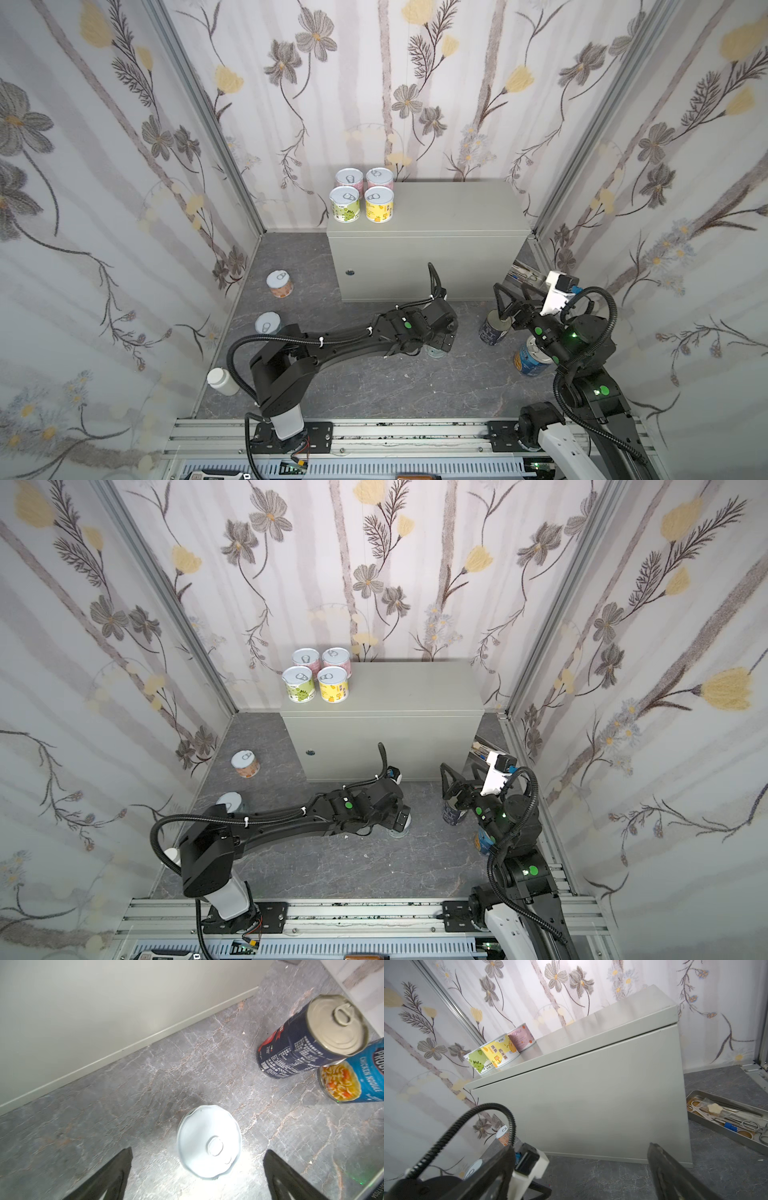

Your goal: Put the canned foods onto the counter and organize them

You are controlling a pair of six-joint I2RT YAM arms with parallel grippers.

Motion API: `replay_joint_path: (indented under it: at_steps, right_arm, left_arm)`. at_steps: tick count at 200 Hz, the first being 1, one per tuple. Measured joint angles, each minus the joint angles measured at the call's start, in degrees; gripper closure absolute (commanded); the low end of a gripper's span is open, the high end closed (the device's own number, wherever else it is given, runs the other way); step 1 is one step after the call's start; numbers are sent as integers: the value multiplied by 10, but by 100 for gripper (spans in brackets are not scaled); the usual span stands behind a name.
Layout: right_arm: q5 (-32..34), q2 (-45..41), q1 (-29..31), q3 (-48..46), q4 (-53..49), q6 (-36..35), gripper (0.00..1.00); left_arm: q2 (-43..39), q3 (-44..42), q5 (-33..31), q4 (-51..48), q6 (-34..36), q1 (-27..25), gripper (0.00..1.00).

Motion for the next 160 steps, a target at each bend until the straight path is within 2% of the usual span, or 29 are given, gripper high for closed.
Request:
replay_joint_path:
  at_steps: [51,91,120,160]
  right_arm:
    - [100,32,181,-58,-29,16,0]
    - [174,91,299,-119,-23,55,0]
    - [206,137,380,-156,5,85,0]
    - [225,197,421,-191,47,123,0]
  left_arm:
    - [-200,-142,-66,9,-39,29,0]
    - [-348,-269,-97,11,-82,93,0]
    - [-386,-336,-111,10,-100,117,0]
    - [-387,-384,-124,16,-113,128,0]
